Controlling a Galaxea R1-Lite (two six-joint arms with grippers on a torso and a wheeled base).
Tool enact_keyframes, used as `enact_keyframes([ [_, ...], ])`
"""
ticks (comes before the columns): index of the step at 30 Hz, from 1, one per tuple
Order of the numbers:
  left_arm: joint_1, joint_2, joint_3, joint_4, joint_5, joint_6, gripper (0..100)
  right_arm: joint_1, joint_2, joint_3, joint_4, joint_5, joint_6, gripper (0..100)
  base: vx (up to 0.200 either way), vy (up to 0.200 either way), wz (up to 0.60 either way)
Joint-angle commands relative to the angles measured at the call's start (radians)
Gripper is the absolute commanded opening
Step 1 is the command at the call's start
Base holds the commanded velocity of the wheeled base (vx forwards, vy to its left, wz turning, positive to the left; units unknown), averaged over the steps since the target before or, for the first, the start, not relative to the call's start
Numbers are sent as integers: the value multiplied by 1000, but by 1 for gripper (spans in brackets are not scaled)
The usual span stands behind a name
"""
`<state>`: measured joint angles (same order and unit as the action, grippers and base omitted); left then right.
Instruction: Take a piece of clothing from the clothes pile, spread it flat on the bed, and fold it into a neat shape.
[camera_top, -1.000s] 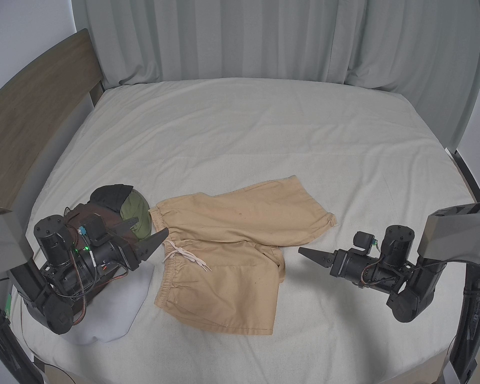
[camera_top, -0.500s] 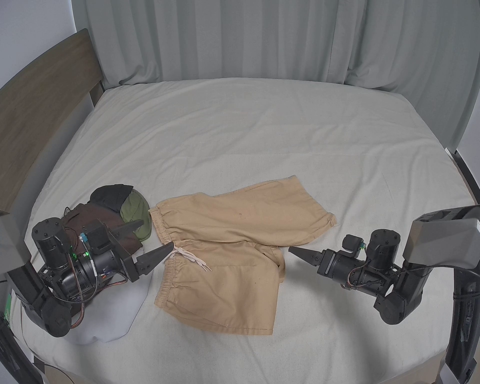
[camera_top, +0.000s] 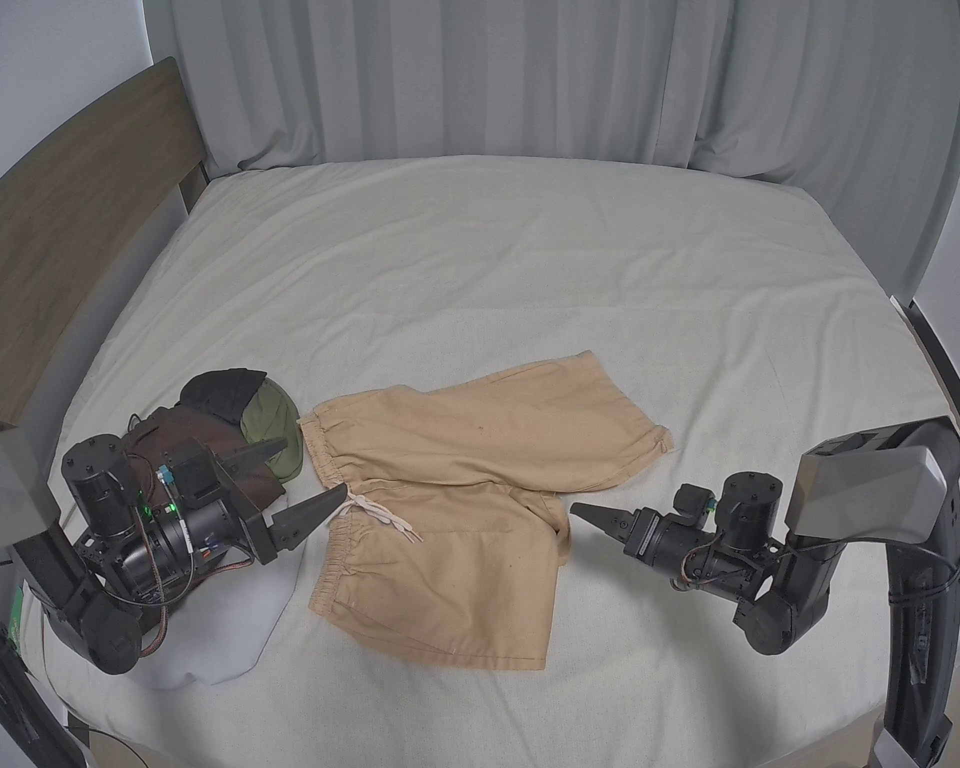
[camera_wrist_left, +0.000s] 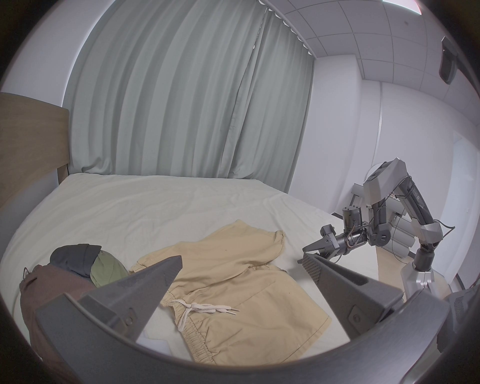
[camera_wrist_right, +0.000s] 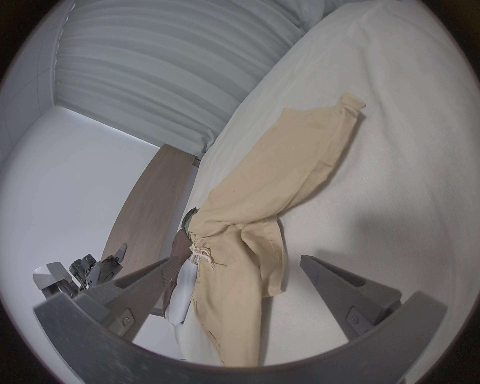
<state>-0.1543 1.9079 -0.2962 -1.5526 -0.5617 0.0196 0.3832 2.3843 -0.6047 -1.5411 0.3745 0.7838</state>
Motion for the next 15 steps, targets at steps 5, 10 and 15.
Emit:
enact_keyframes([
  [5,1,5,-1,0,0,2,100,3,70,-15,-1,1,3,100,0,0,0],
  [10,2,8,-1,0,0,0,100,16,121,-37,-1,-3,20,100,0,0,0],
  [15,4,7,-1,0,0,0,100,33,148,-66,-1,-8,98,100,0,0,0],
])
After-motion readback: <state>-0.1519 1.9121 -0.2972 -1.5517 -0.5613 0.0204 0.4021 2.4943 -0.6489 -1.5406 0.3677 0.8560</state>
